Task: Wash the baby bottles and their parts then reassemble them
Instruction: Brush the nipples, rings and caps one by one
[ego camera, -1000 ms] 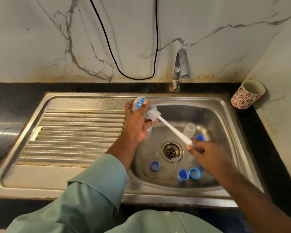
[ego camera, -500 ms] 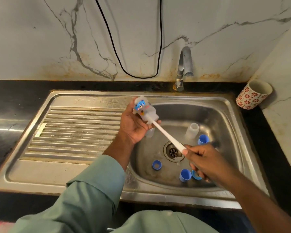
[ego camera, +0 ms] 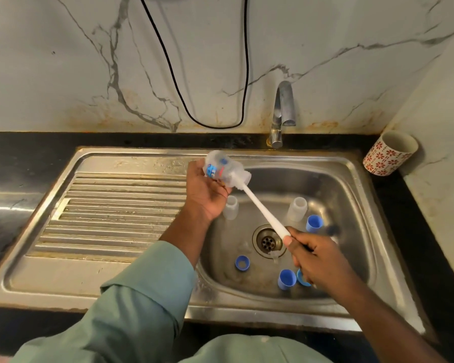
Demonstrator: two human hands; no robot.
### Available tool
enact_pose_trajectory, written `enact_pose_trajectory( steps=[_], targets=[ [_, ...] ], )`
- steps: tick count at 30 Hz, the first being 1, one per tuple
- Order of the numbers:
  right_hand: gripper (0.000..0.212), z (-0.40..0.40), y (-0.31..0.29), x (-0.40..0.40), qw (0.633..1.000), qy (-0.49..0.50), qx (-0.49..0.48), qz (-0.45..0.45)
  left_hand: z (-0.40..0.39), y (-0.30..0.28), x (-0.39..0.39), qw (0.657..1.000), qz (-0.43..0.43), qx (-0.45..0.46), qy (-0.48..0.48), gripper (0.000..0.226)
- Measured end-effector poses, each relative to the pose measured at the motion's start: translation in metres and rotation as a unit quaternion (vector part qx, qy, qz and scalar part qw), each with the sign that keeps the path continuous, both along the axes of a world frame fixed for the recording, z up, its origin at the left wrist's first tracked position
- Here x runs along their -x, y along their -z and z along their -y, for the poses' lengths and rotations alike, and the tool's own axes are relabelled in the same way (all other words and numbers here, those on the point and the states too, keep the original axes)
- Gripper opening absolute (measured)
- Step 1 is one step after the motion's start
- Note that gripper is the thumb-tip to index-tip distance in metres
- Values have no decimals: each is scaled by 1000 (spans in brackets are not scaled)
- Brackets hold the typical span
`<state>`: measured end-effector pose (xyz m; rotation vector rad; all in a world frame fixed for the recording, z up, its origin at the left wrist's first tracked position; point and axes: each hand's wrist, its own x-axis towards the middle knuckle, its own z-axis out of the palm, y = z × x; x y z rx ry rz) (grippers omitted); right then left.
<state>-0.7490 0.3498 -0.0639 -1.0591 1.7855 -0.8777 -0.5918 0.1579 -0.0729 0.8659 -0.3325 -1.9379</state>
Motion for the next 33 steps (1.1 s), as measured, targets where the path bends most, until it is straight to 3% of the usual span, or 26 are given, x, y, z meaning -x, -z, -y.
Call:
enact_pose_trajectory(
  steps=[3,6,10,14,16,18,20,22,24,25,27,30,33],
  targets=[
    [16,2,-3,8,996,-73,-21,-46,6,0,-9,998,-41,-54,4,50],
    [21,4,-7,17,983,-124,-18,-131,7,-5,-7,997,-17,-77,1,58],
    [19,7,-8,22,973,-138,19,-183,5,-8,1,990,115,-68,-51,82],
    [31,8,-7,24,938,-160,24,-306,0,-12,3,943,297,-24,-147,49],
    [33,10,-9,25,921,-171,0,-350,-1,-14,-2,962,258,-47,-71,58],
    [30,12,-10,26,918,-177,-17,-355,4,-22,-6,986,150,-74,22,72],
    [27,15,-12,23,915,-195,-18,-353,15,-29,-4,990,85,-105,27,77],
    [22,20,-15,23,951,-172,-9,-257,19,-34,2,990,64,-126,0,74],
    [16,21,-21,27,995,-92,-36,4,22,-32,6,993,18,-116,-9,61],
    [19,19,-25,30,987,-67,-71,131,22,-31,7,995,-15,-97,-1,52],
    [35,14,-25,31,957,-58,-107,262,21,-33,9,997,-66,-51,4,48],
    [33,10,-17,20,953,-40,-84,289,20,-43,11,997,-72,-20,4,51],
    [22,12,-11,1,982,26,-43,184,25,-44,6,998,-32,-33,-41,52]
  ],
)
